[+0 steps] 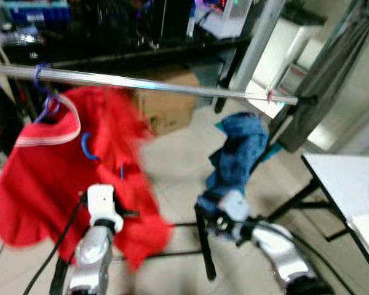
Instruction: Hang hanger
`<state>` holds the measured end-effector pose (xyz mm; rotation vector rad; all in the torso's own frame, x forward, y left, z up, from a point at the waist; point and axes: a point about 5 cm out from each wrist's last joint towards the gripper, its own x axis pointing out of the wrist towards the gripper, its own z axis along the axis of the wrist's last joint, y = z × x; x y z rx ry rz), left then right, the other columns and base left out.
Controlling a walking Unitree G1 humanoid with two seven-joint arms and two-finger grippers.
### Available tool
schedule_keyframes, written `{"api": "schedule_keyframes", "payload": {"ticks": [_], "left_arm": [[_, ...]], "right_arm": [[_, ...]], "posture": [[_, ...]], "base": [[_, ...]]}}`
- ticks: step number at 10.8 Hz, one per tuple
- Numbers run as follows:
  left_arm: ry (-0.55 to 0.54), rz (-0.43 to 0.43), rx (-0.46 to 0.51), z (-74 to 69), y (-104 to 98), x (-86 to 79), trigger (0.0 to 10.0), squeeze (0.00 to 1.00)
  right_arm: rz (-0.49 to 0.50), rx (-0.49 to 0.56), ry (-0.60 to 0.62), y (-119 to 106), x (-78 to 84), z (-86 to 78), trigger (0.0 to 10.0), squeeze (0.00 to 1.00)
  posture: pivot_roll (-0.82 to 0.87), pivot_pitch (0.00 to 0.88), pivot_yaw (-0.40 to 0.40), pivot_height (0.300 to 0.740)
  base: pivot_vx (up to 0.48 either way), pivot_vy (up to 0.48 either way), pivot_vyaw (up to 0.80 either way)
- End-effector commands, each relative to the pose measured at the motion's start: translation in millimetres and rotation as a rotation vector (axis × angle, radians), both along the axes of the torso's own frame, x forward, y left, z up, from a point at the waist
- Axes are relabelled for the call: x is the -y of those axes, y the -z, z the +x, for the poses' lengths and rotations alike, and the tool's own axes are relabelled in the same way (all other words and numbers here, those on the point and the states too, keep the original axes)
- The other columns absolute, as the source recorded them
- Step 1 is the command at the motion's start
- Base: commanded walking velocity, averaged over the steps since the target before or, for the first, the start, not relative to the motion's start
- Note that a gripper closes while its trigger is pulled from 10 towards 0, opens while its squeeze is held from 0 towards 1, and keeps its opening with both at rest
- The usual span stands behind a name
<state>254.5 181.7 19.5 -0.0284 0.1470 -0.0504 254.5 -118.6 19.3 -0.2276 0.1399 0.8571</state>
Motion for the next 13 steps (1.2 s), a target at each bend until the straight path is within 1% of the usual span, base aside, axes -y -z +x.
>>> {"api": "schedule_keyframes", "payload": {"ticks": [1, 3, 5, 6, 7, 8, 9, 11, 13], "left_arm": [[0.046, -0.014, 0.044, 7.0, -8, 17.0, 10.0, 0.00], [0.050, -0.014, 0.054, 7.8, -9, 17.2, 10.0, 0.00], [0.072, 0.008, 0.082, 17.3, -20, 10.2, 10.0, 0.00], [0.106, 0.059, 0.121, 24.3, -31, 7.0, 10.0, 0.00], [0.135, 0.098, 0.131, 25.1, -33, 7.6, 10.0, 0.00], [0.153, 0.118, 0.134, 24.9, -33, 8.9, 10.0, 0.00], [0.194, 0.158, 0.166, 23.7, -37, 15.7, 10.0, 0.00], [0.189, 0.150, 0.207, 28.5, -49, 15.9, 10.0, 0.00], [0.177, 0.137, 0.244, 38.7, -66, 6.0, 10.0, 0.00]], "right_arm": [[-0.008, -0.014, 0.048, 2, 15.6, -0.2, 10.0, 0.00], [-0.009, -0.014, 0.047, 2, 15.6, -0.4, 10.0, 0.00], [-0.012, -0.013, 0.045, 2, 15.6, -0.9, 10.0, 0.00], [-0.015, -0.010, 0.044, 2, 15.5, -0.9, 10.0, 0.00], [-0.015, -0.009, 0.043, 2, 14.3, -0.5, 10.0, 0.00], [-0.014, -0.008, 0.043, 2, 13.5, -0.3, 10.0, 0.00], [-0.013, -0.007, 0.044, 1, 13.5, -0.7, 10.0, 0.00], [-0.017, -0.009, 0.042, 2, 14.3, -1.9, 10.0, 0.00], [-0.024, 0.001, 0.029, 1, 13.7, -2.0, 10.0, 0.00]], "posture": [[0.18, 0.000, -0.146, 0.740], [0.18, 0.000, -0.150, 0.740], [0.18, 0.000, -0.153, 0.740], [0.18, 0.000, -0.154, 0.740], [0.18, 0.000, -0.152, 0.740], [0.18, 0.000, -0.151, 0.740], [0.18, 0.000, -0.149, 0.740], [0.18, 0.000, -0.151, 0.740], [0.19, 0.000, -0.153, 0.740]], "base": [[0.311, 0.000, 0.00], [0.000, 0.000, 0.00], [0.000, 0.000, 0.00], [0.000, 0.000, 0.00], [0.000, 0.000, 0.00], [0.000, 0.000, 0.00], [0.000, 0.000, 0.00], [0.000, 0.000, 0.00], [0.000, 0.000, 0.00]]}}
